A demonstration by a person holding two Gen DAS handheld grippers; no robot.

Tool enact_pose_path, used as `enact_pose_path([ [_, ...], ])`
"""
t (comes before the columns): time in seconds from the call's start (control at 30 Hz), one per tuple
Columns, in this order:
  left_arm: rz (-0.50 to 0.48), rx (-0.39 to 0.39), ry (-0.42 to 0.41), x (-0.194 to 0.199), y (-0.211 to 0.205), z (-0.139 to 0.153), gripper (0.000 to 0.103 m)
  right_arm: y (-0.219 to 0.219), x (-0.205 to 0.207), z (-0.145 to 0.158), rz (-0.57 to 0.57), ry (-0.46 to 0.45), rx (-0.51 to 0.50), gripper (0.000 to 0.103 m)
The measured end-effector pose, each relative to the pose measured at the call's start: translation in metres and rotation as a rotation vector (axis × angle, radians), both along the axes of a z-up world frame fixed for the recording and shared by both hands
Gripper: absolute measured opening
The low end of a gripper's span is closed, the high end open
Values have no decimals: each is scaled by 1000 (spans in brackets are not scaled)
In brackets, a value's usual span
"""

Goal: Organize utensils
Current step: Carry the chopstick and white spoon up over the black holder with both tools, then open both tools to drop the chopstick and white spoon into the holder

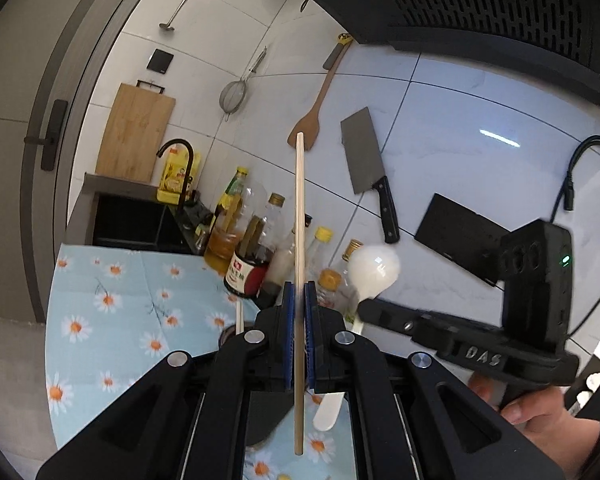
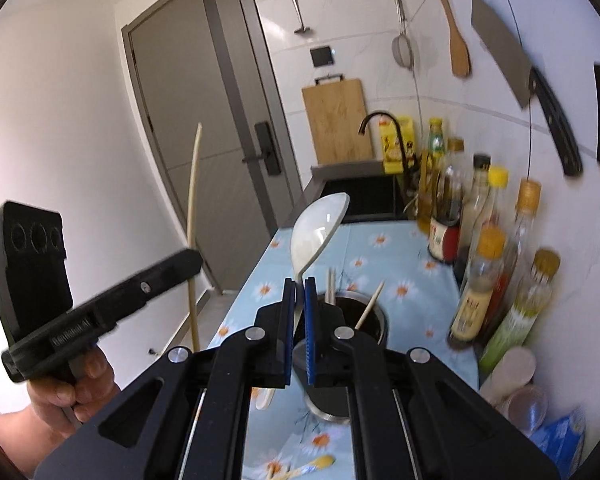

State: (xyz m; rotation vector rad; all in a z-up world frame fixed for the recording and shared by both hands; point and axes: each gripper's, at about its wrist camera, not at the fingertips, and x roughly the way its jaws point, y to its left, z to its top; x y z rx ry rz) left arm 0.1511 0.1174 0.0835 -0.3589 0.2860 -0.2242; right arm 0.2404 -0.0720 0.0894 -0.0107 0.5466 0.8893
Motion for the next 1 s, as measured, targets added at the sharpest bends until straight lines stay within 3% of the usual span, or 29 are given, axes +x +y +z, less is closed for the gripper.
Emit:
enact_pose_path([
  [0.43,30,-10,-28,62,5,-5,4,16,40,2,-71,-84,-17,6],
  [0.7,27,-6,-22,86,-1,-22,4,24,54,-17,-90,-68,-56,6],
  [1.0,20,-5,52,100,-4,-59,4,31,65,-47,-93,-11,-102,6],
])
